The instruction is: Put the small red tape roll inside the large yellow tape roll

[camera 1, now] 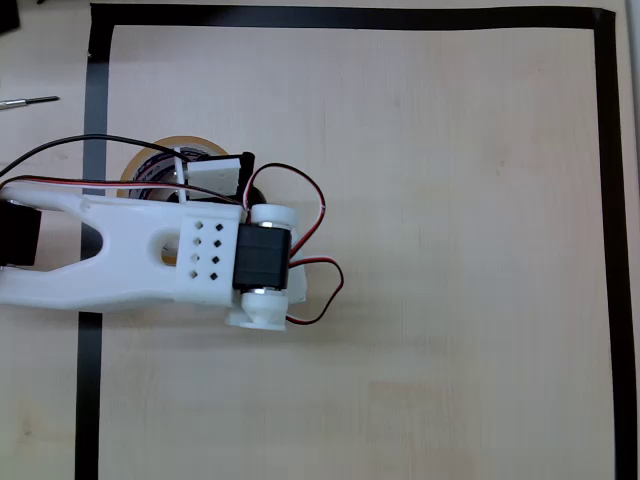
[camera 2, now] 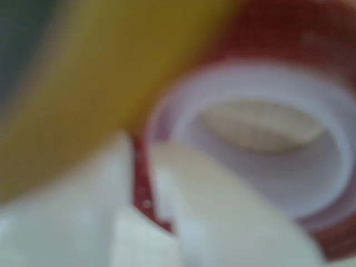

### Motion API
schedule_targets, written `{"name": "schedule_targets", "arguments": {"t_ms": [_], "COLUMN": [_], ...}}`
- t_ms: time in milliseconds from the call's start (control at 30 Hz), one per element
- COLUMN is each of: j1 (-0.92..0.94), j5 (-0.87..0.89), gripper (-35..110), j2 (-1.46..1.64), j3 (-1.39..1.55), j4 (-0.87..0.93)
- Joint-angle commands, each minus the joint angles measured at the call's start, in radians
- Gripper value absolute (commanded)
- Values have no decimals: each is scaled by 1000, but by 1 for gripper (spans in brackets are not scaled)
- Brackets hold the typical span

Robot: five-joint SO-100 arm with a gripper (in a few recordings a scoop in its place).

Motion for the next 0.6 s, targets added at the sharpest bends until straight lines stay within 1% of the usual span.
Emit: {"name": "schedule_targets", "arguments": {"t_ms": [0,333,467,567], "j1": [3,-14,-26,-34], "j5": [-26,-21,-18,-26], "gripper": [0,0,0,0], "j2": [163,262,328,373], "j3": [-32,-193,-195,-124], "j4": [20,20,20,20]}}
